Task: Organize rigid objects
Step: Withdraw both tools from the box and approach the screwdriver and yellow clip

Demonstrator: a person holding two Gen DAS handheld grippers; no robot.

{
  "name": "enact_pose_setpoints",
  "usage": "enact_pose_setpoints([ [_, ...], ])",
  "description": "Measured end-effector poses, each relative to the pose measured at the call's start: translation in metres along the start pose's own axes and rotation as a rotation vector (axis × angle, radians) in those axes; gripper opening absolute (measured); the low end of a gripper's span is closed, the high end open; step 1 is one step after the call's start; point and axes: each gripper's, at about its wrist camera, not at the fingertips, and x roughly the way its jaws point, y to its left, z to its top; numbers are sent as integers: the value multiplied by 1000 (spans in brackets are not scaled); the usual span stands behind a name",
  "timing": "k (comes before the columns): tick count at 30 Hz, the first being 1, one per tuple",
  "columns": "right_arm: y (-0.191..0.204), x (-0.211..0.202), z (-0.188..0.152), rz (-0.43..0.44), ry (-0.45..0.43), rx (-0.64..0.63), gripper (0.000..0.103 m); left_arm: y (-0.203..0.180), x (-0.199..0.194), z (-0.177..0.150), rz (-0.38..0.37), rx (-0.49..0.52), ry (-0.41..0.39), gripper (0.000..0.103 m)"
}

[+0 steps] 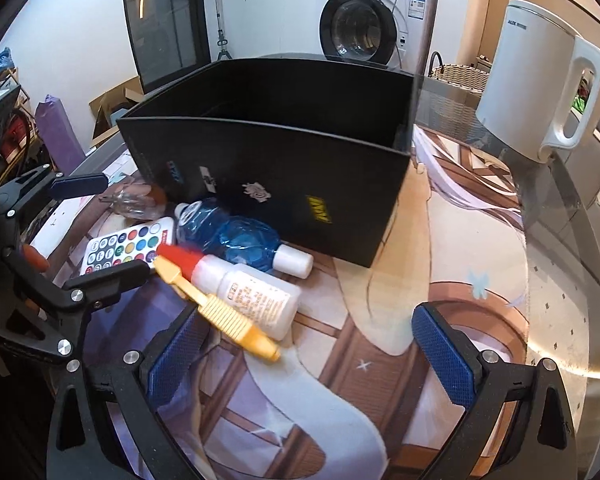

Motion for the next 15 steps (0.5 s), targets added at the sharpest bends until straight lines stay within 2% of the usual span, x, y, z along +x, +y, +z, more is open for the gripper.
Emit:
enact_pose_setpoints([
  [11,4,-3,-4,17,-2,-9,102,8,1,-5,-33,-32,32,103],
  [15,-2,-7,-7,16,-5,32,102,11,1,-7,-46,-47,41,103],
])
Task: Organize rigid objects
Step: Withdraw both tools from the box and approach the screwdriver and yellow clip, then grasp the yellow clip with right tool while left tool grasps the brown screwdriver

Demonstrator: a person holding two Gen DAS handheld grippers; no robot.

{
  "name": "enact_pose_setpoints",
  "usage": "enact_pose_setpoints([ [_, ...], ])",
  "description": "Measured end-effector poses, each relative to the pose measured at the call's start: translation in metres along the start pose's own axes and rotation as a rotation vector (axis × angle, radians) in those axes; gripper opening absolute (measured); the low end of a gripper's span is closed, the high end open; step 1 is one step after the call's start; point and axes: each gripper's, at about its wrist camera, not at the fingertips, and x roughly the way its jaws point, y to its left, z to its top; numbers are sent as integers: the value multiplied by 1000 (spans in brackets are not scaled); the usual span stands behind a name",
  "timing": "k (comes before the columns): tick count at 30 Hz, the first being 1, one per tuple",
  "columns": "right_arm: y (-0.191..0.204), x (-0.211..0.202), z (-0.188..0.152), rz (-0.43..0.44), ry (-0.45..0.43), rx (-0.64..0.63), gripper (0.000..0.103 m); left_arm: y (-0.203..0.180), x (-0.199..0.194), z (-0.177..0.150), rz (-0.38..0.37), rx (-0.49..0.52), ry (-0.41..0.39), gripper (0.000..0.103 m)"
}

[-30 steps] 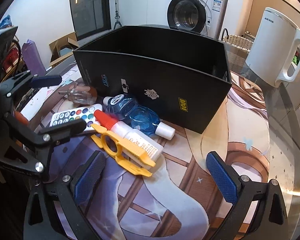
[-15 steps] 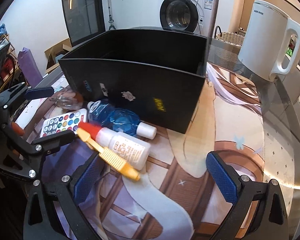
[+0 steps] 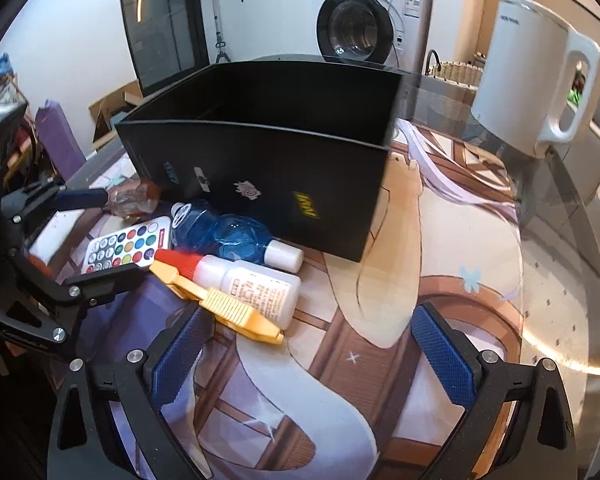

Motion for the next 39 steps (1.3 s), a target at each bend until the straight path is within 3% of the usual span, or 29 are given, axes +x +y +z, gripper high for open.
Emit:
enact_pose_setpoints([
  [8,3,-1,2,18,-22,47,101,-3,-1,-2,-4,16,-3,101],
  [12,3,-2,1,5,-25,41,96,-7,-5,-3,-16,38,-13,89],
  [15,0,-6,-2,0,-30,44,87,-10,-9,-5,-27,58,-21,79],
  [17,-2,-9,-4,-19,-36,47,71,-13,-11,-6,-28,71,-24,75],
  [22,-12,-12,-6,-23,-48,66,63,-18,-14,-7,-25,96,-27,67],
  [33,-21,-8,0,42,-64,21,63,-17,-18,-11,-49,109,-6,66],
  [35,-20,-8,0,55,-64,14,55,-17,-19,-12,-56,113,-2,66],
  [39,-15,-8,2,70,-59,-11,49,-17,-19,-12,-63,117,1,66],
])
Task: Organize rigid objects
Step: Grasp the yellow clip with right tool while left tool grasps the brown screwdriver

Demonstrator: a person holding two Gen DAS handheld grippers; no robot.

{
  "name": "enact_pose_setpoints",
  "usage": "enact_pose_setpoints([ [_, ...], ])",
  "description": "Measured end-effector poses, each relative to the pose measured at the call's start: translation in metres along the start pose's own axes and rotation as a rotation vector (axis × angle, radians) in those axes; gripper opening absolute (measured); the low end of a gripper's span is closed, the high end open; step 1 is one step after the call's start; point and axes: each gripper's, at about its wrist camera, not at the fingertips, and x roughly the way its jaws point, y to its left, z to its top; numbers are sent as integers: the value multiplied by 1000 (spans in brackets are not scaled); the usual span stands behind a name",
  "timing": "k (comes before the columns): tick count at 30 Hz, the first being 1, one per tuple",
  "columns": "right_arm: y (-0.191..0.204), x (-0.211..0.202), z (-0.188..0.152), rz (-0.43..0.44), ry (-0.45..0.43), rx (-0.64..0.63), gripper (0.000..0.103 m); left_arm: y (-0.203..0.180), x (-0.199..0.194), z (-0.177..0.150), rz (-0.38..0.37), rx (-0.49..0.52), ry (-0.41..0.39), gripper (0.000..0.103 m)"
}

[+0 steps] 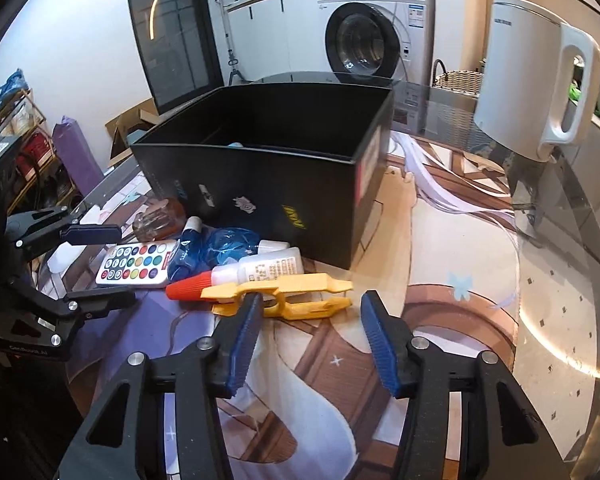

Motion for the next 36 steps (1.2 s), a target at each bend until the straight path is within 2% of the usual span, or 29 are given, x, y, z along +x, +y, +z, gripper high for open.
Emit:
enact_pose_setpoints([
  [2,3,1,1,15,2,-7,42,1,-1,0,-9,0,3,66],
  [10,7,1,1,22,2,-17,41,8,-4,0,-40,-32,-1,67],
  [16,8,-10,-1,28,-22,-17,41,20,-10,4,-65,-93,-49,67],
  [26,5,-24,0,34,-68,-1,40,29,8,21,-26,-145,-69,66],
  [29,3,-25,0,33,-72,1,40,26,13,24,-42,-129,-68,55],
  [31,3,-26,1,36,-74,3,40,24,16,25,-57,-122,-61,41],
  [36,5,-27,0,38,-75,1,40,20,13,24,-88,-120,-67,30],
])
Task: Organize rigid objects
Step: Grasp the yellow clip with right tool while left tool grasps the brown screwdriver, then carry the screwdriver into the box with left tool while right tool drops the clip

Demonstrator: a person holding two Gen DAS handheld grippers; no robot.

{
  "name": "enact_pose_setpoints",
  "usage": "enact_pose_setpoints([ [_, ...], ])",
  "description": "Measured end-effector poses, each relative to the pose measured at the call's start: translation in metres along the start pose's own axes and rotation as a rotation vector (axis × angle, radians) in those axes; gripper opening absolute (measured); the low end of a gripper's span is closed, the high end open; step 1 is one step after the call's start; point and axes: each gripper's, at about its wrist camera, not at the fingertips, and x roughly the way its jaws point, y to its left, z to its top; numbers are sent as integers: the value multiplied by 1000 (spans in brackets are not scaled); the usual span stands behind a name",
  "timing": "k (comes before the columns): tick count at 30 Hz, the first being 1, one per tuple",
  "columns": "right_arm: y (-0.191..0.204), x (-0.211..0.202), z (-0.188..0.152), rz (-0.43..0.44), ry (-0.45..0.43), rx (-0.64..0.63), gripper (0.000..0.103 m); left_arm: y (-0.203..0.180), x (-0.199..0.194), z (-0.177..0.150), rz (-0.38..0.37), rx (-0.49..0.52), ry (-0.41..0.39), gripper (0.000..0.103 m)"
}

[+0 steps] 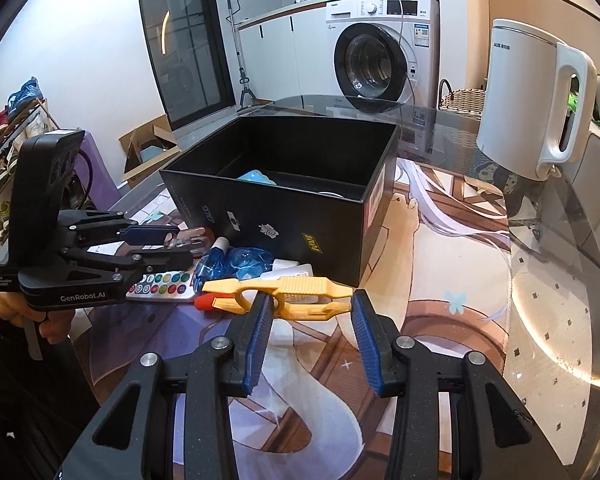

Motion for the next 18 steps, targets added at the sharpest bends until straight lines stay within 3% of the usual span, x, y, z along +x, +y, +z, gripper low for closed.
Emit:
enact_pose_setpoints([
  [7,4,-4,2,-2,-13,-2,40,-2,-14,-4,-7,14,-20,22],
  [18,6,-6,7,-4,-19,-9,40,-5,-4,-3,10,22,22,25],
])
